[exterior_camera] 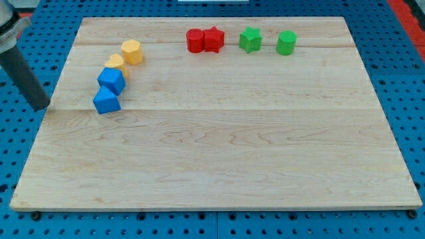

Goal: Push the red blocks to the top of the yellow hexagon

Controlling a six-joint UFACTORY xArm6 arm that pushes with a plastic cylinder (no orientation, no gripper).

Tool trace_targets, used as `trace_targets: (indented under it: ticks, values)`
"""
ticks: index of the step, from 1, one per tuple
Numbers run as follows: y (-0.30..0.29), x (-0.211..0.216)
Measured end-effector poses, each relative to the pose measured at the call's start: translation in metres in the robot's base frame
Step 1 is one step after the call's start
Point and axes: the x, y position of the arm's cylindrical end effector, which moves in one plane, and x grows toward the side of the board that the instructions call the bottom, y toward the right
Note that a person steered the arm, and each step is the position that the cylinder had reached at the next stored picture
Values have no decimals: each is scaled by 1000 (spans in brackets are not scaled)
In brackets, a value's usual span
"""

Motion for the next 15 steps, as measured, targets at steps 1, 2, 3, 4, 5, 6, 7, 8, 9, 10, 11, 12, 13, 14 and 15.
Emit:
trace_targets:
  ticks: [1,2,3,4,5,6,7,8,9,10,11,12,13,14,15]
  values:
    - [23,39]
    - [58,93]
    - [171,100]
    - [268,52]
    - [286,-13]
    - [295,-58]
    - [319,-85]
    - [319,-93]
    - [348,-98]
    - [349,-117]
    - [350,-142]
    - [346,-167]
    - [315,-186]
    - [279,-200]
    - [238,-212]
